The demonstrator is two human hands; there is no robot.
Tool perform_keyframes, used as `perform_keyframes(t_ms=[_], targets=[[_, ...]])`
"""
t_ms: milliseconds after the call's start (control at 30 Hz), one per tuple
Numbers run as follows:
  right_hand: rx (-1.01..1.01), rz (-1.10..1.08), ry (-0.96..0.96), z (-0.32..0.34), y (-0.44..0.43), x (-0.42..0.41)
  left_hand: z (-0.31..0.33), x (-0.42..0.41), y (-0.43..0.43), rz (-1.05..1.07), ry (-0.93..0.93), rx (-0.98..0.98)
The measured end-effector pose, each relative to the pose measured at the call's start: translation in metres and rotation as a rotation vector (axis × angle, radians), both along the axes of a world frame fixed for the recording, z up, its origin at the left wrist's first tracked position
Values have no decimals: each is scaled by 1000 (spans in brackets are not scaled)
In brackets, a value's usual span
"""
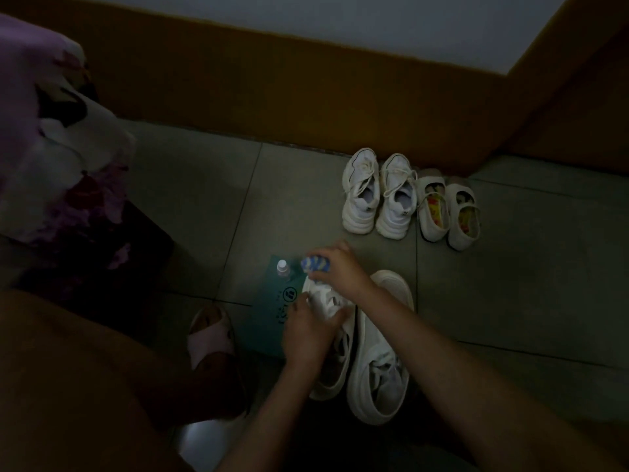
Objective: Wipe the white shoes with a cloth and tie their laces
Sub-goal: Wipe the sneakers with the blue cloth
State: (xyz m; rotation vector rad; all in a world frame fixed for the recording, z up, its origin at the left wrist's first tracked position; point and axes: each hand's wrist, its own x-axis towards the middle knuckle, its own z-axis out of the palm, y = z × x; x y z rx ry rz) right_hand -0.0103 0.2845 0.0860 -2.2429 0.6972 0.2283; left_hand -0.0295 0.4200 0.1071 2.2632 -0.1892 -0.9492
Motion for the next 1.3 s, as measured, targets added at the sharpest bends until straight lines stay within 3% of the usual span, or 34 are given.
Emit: perform_keyframes(t_ms=[200, 433, 567, 733, 933, 1067, 1200, 1300], targets=[[-151, 116, -54, -4, -1, 6, -8, 4, 2, 5, -33, 9], [-181, -147, -177, -9, -28, 13, -12, 6, 8, 58, -31, -63], [21, -508, -237, -12, -53, -11, -14, 8, 10, 72, -15, -76], [271, -499, -284, -8, -34, -17, -14, 7, 10, 55, -36, -73], [72, -552, -233, -11, -5, -44, -13, 7, 10, 56, -47, -83], [59, -610, -274, 1, 18, -70, -13, 8, 11, 41, -52, -80], [159, -411, -364, 22, 19, -55, -12, 7, 12, 24, -63, -81], [31, -69, -214, 14, 20, -40, -10, 8, 12, 5, -72, -84]])
